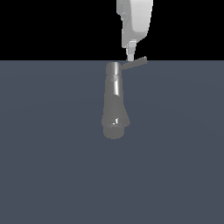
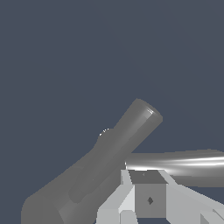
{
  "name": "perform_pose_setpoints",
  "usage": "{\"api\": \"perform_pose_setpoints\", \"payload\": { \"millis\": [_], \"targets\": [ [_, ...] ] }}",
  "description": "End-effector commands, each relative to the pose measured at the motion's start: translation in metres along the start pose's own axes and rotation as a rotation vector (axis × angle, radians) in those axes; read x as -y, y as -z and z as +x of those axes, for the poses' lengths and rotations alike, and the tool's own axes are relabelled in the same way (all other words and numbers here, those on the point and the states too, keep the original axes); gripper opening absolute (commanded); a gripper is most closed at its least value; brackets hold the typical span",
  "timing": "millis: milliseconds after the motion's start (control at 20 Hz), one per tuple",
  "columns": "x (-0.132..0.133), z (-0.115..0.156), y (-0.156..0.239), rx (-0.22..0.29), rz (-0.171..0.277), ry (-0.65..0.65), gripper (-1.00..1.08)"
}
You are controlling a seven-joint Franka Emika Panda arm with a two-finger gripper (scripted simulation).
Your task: Turn on the faucet by rotating a designated handle.
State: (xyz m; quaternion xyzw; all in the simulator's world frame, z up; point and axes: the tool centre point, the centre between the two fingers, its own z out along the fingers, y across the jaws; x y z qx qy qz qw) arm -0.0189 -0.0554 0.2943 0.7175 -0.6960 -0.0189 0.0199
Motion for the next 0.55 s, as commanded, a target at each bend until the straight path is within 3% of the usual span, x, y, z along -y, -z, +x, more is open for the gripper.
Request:
{"api": "perform_pose_setpoints", "payload": {
  "millis": [0,500],
  "targets": [
    [0.006,0.020,-0.008,0.000,-0.005,-0.019,-1.00],
    [0.026,0.056,-0.018,0.000,-0.006,-0.033,-1.00]
  ]
}}
